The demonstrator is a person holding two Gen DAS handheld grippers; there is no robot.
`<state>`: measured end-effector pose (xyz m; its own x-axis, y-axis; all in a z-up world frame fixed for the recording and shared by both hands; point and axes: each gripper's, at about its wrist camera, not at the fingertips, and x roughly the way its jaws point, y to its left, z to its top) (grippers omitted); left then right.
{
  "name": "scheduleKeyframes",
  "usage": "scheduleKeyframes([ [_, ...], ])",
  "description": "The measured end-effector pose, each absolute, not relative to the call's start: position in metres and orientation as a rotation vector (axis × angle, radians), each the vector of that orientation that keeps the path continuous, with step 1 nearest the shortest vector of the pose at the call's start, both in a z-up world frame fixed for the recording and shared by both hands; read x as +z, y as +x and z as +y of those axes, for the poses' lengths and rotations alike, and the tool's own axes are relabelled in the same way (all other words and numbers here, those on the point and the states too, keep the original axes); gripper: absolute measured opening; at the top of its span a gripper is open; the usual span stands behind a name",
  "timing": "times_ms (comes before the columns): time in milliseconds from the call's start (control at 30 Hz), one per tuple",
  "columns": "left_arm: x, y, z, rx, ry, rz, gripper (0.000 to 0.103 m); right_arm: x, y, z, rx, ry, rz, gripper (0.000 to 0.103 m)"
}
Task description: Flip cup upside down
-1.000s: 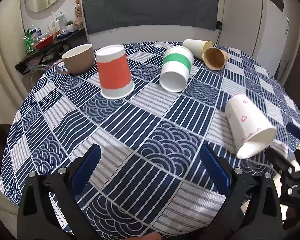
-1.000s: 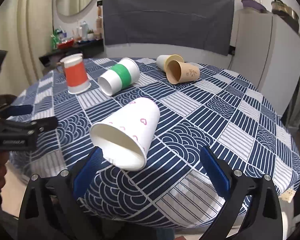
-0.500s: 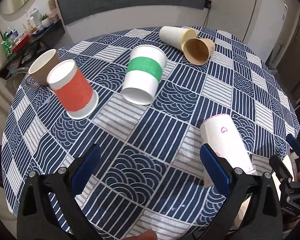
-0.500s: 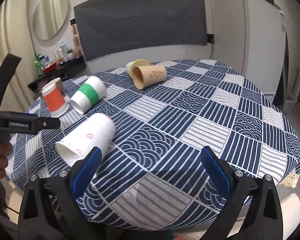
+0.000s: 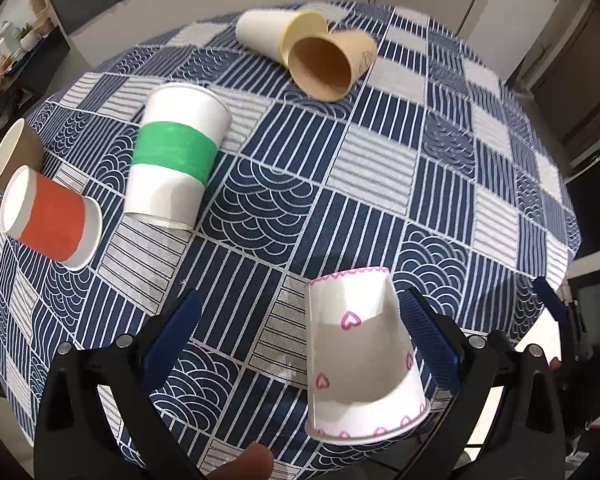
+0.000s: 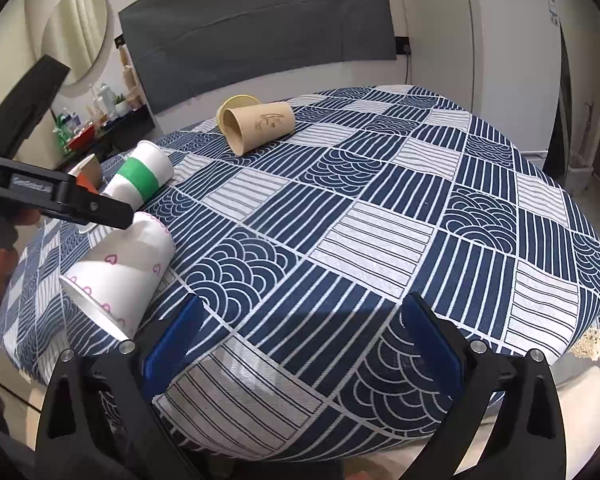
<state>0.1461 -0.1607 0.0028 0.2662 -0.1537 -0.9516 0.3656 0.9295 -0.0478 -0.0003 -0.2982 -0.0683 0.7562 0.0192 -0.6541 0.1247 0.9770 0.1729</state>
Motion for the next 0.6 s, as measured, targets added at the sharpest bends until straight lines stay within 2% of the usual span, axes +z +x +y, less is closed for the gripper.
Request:
scheduleKeyframes([
  [333, -0.025, 0.166, -0.169, -0.411, 0.076, 1.48, 0.097, -0.077, -0.002, -0.318, -0.072, 0.257, 0.721, 0.095],
  [600, -0.034, 0.173, -0.172, -0.408, 0.016, 1.524, 0.097, -0.08, -0.006, -0.327, -0.092, 0.29, 0.711, 0.095],
])
